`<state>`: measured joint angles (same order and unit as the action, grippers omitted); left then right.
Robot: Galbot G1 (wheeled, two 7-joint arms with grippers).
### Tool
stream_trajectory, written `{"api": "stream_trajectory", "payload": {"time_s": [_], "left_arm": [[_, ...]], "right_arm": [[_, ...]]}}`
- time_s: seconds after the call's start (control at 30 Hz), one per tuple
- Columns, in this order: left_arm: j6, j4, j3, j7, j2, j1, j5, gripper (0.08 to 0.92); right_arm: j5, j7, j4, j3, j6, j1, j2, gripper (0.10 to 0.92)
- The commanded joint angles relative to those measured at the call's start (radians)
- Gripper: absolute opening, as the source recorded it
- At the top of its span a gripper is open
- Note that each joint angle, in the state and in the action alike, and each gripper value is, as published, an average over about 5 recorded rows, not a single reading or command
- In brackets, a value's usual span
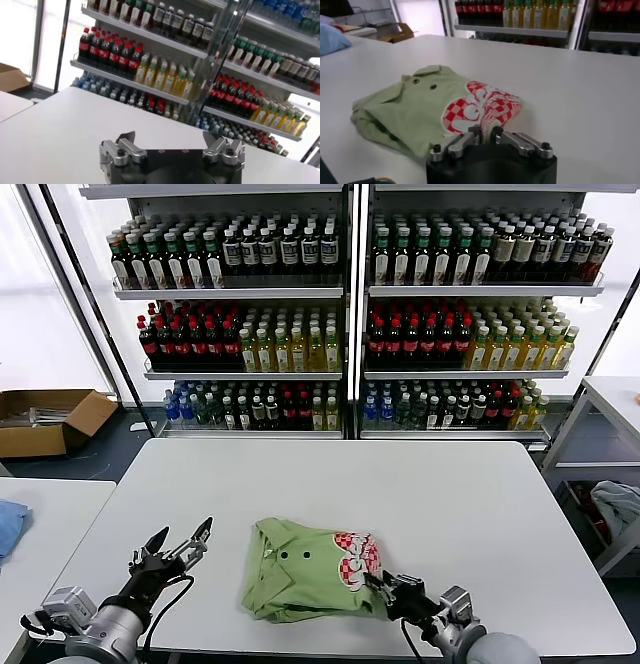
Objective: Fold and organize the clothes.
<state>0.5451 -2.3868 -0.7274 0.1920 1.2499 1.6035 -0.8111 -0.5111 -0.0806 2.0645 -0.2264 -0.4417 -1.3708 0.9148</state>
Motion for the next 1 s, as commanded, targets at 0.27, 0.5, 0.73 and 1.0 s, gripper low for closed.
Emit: {"api": "stream_trajectory", "payload": {"time_s": [0.27,0.5,0.73,1.0], "left_arm": [[0.002,-0.011,0.009,0.013,0.005,0.011,-0.01,0.823],[-0.001,-0.02,0.0,0.008,0.011,0.032,-0.008,0.823],[-0.001,-0.016,0.0,0.007,0.022,0.031,-0.006,0.823],[-0.002,-0.002,0.001,0.004,0.027,0.027,-0.005,0.823]], "right_arm": [[-0.008,0.187,0.008,0.013,0.063,0.073,0.138,0.513],[-0.004,0.192,-0.058,0.195,0.08,0.229,0.262,0.721],[0.074,0.186,-0.206,0.258,-0.005,0.229,0.303,0.82],[0.14,0.196,-0.144,0.241,-0.02,0.173,0.265,0.823]]}}
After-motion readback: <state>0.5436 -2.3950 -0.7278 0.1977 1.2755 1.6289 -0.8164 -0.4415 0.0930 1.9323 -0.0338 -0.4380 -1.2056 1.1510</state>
